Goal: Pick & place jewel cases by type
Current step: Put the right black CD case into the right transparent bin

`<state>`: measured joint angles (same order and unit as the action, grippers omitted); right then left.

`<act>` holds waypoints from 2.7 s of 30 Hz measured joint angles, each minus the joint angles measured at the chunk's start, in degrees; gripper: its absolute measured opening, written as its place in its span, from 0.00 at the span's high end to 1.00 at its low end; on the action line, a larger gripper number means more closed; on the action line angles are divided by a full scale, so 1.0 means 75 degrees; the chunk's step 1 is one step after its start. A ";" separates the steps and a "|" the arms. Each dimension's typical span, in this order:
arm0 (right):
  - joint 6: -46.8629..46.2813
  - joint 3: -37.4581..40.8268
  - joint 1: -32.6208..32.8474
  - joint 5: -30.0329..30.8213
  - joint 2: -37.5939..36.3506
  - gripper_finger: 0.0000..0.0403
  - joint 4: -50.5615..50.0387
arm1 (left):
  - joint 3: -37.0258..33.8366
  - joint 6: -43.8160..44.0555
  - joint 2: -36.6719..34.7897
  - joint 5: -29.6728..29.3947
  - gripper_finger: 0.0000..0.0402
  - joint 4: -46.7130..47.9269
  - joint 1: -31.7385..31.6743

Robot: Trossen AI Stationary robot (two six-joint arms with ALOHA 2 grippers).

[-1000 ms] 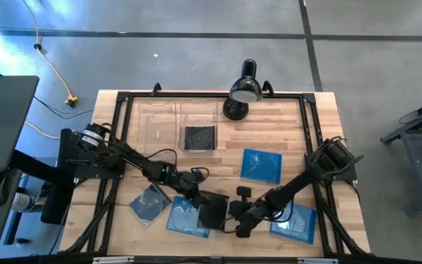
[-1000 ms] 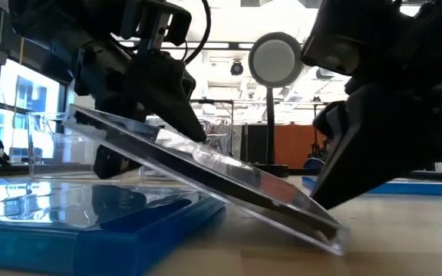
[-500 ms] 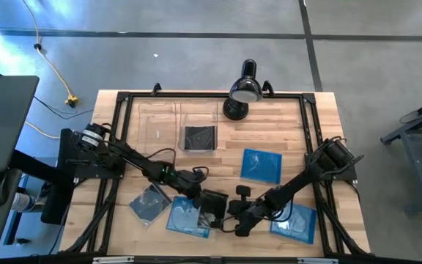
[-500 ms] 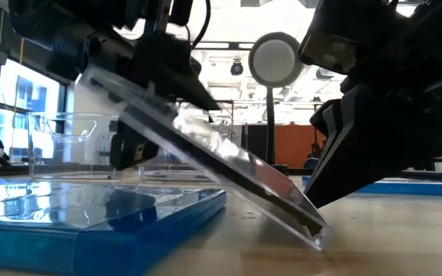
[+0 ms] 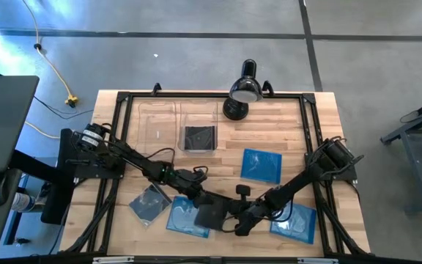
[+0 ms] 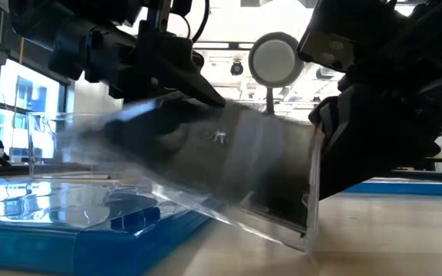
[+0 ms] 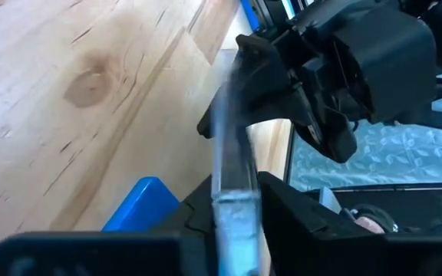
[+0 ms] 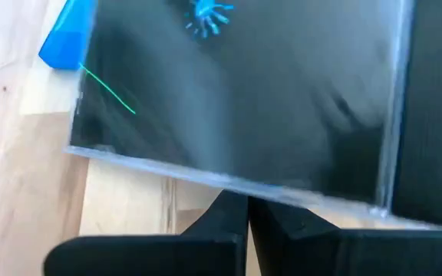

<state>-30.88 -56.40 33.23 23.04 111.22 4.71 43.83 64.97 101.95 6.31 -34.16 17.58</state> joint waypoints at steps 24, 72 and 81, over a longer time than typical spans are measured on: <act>-0.0858 -0.0009 0.0871 0.0886 -0.0281 1.00 -0.1153 | 0.0000 -0.0592 -0.0405 0.0655 0.89 -0.0782 -0.0430; -0.1413 -0.0009 0.1003 0.1413 -0.0889 1.00 -0.2106 | 0.0000 -0.1614 -0.2991 0.1425 0.89 0.3588 -0.6671; -0.1448 -0.0009 0.1003 0.1375 -0.0889 1.00 -0.2090 | 0.0000 -0.1363 -0.2917 0.1462 0.89 0.3874 -0.6522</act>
<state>-41.75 -56.47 40.75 33.35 104.55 -10.96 43.83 54.75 80.07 17.28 -5.10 -31.33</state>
